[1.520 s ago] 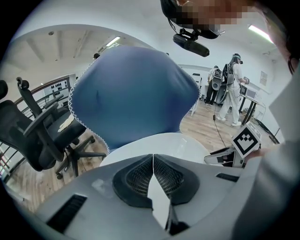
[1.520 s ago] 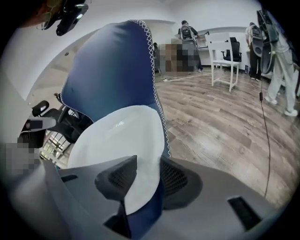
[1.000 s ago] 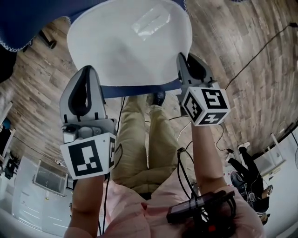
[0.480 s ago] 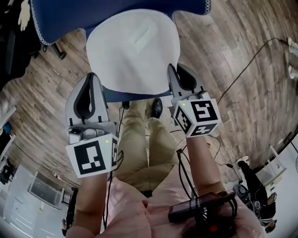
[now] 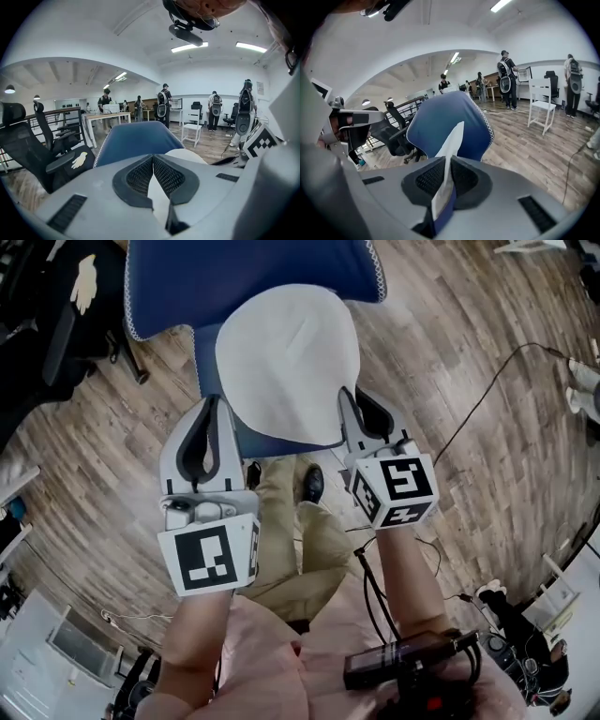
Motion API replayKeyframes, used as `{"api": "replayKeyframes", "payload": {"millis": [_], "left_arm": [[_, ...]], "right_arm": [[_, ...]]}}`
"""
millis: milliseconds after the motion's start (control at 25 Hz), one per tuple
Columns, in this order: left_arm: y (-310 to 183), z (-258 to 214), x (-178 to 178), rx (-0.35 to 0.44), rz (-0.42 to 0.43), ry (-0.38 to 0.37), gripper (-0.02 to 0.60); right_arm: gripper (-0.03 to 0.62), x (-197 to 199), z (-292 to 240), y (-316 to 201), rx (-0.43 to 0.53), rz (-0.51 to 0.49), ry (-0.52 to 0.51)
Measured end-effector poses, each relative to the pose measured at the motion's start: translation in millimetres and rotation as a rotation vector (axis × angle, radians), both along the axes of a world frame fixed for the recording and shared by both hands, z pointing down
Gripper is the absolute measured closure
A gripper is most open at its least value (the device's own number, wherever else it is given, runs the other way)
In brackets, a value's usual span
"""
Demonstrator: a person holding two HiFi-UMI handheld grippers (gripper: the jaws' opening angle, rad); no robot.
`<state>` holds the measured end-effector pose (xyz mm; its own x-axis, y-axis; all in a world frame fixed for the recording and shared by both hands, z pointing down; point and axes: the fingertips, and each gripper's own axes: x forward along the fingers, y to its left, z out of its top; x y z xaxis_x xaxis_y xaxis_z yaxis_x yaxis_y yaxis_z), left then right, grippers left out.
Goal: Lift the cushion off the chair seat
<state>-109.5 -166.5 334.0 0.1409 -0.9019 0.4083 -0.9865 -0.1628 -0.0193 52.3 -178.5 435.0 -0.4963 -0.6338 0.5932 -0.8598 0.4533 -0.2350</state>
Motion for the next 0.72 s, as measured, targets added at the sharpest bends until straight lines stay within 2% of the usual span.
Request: {"api": "replayKeyframes", "payload": {"millis": [320,720], "left_arm": [[19,-57,22,0.074,0.027,0.028,0.568],[38,-153,70,0.254,0.1,0.054,0.568]], "right_arm": [[0.559,11,-71,10,0.123,-0.001,0.04],[0.562,55,-171,32,0.263,0.041,0.085]]}}
